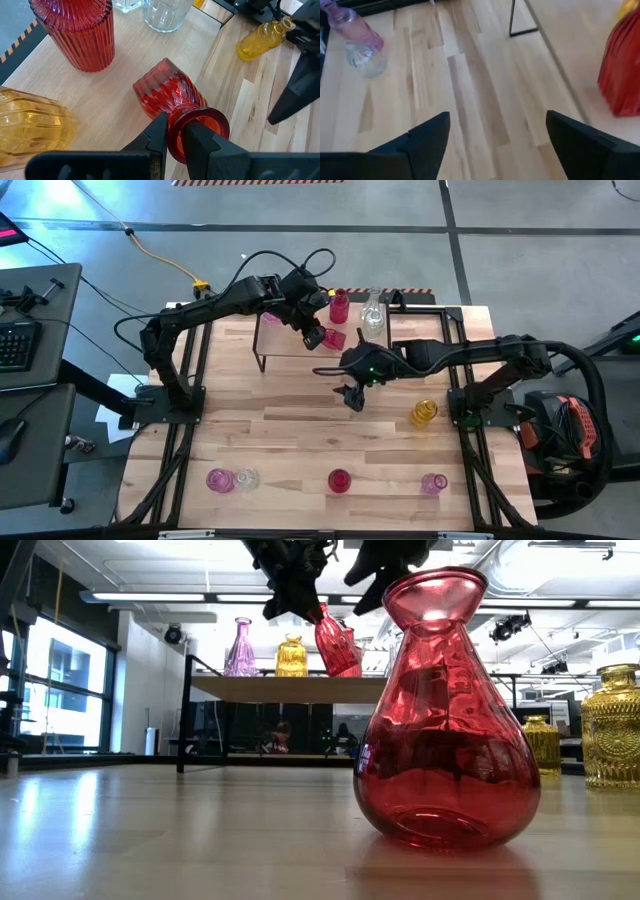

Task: Sort vases onto shelf
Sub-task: Put the top red vase on the shelf and align it with the other red vase

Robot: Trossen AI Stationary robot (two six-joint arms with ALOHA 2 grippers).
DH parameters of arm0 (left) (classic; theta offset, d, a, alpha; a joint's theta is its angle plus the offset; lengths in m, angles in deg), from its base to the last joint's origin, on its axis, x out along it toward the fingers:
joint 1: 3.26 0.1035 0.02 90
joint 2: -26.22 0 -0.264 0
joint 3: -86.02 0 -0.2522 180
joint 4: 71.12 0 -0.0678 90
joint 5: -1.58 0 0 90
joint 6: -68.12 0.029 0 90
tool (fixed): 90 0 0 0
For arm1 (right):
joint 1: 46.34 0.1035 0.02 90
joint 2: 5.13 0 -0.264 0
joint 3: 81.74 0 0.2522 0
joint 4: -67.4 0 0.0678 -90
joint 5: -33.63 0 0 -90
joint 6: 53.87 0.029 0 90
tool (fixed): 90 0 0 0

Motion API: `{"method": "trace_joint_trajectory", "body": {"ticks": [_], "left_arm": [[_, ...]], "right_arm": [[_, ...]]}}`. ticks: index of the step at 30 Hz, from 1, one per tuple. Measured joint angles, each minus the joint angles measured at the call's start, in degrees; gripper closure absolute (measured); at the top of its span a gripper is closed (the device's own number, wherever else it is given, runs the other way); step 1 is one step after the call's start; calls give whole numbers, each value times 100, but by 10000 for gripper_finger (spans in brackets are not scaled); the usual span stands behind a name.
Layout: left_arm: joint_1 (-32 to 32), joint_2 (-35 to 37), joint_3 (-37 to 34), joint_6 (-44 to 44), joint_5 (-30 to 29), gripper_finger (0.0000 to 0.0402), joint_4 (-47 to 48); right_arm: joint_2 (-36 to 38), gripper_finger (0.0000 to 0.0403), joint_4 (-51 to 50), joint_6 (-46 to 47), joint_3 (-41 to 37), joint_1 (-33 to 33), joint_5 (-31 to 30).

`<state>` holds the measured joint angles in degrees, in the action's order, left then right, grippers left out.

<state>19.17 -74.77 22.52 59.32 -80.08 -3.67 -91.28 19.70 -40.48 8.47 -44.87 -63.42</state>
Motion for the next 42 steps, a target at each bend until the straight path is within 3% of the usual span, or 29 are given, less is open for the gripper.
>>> {"method": "trace_joint_trajectory", "body": {"ticks": [7,14,23,42], "left_arm": [[0,0,0,0,0,366,0],[0,0,0,0,0,366,0],[-1,0,0,0,0,366,0],[-168,2,0,22,19,366,-93]], "right_arm": [[6,87,242,58,0,-233,-596],[13,87,302,-210,0,-359,-706],[17,87,1238,-1200,0,-398,-1367],[-296,87,1676,-1775,-2,-805,-1098]]}}
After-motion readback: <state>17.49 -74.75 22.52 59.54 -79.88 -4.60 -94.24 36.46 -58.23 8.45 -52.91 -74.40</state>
